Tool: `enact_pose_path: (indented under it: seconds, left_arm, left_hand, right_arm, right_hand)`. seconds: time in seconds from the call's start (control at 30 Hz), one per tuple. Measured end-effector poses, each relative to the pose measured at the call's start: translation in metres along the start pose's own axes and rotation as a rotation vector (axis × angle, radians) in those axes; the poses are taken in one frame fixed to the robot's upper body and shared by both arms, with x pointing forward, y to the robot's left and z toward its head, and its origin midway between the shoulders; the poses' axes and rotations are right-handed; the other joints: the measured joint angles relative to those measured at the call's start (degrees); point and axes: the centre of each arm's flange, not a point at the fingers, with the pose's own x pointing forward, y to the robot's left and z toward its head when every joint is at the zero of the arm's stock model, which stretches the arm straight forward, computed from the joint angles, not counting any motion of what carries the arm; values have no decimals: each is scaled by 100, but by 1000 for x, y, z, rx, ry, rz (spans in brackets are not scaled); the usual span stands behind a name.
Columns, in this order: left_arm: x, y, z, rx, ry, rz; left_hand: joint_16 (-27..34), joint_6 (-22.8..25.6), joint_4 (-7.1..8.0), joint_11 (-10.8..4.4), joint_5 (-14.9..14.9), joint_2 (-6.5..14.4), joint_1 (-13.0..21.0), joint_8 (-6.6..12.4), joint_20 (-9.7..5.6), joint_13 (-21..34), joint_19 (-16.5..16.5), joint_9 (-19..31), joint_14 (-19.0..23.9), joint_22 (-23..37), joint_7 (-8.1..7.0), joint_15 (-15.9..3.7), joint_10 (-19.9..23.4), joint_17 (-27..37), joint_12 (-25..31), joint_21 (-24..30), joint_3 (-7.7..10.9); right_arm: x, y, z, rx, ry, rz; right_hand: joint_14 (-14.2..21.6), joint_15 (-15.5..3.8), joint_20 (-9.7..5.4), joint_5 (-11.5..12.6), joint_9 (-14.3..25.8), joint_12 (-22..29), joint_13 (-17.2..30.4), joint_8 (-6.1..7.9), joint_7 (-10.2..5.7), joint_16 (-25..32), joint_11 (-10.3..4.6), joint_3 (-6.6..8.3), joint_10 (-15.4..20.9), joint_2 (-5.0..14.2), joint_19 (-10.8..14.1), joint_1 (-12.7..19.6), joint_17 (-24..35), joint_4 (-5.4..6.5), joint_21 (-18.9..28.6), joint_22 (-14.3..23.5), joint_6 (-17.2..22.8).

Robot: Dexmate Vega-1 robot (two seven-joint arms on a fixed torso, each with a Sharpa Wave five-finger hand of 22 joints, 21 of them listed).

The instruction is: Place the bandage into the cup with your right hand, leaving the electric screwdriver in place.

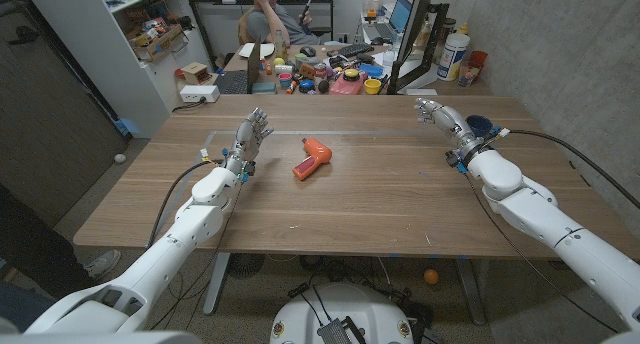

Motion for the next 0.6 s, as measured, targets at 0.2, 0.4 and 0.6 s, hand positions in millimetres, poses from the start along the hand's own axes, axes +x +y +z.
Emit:
enact_pose_path:
  seconds: [0.2, 0.4, 0.6]
  left_arm:
    - [2, -2, -1, 6, 4, -10]
    - [6, -5, -1, 13, 7, -23]
    - [9, -7, -3, 16, 12, -32]
  left_hand:
    - [0, -21, 0, 0, 0, 0, 0, 22, 0, 0, 0, 0, 0, 0, -20, 0, 0, 0, 0, -18, 0]
    - [0, 0, 0, 0, 0, 0, 0, 22, 0, 0, 0, -1, 0, -1, -40, 0, 0, 0, 0, -23, 0]
    - [0, 0, 0, 1, 0, 0, 0, 22, 0, -1, 0, -1, 0, -1, -40, 0, 0, -1, 0, -22, 0]
  right_arm:
    - [-14, -14, 16, -176, -2, -15]
    - [-35, -28, 35, -339, 0, -27]
    - [-55, -36, 47, -507, 28, -46]
  right_hand:
    - [69, -53, -23, 0, 0, 0, 0, 0, -31, 0, -31, 18, 31, 28, 22, 31, 0, -18, -23, 0, 31]
    - [91, -75, -33, 0, 28, 0, -1, 0, -52, 0, -32, 40, 31, 20, 33, 99, 0, -40, -23, 0, 52]
    - [118, -147, -33, 0, 27, 0, -1, 0, -107, 0, -83, 73, 81, 66, 32, 145, 0, -73, -63, 17, 107]
